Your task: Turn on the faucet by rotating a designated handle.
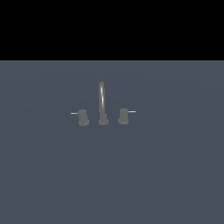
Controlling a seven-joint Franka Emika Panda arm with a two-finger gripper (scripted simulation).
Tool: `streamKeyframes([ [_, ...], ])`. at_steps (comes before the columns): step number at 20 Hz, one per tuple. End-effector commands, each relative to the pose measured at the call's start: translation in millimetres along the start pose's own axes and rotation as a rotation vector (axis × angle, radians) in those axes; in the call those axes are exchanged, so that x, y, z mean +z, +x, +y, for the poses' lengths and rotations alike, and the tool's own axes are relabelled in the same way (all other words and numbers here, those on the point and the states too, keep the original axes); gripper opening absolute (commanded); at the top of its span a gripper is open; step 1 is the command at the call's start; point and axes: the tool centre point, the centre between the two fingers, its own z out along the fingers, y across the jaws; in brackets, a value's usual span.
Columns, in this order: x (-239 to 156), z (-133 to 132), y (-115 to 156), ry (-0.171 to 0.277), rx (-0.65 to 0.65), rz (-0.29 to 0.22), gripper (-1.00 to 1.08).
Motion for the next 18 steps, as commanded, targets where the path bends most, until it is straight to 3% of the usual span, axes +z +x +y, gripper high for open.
streamKeyframes([
  [1, 0, 0, 0, 0.0, 0.0, 0.0, -1.0],
  [18, 0, 14, 13, -0.01, 0.018, -0.005, -1.0],
])
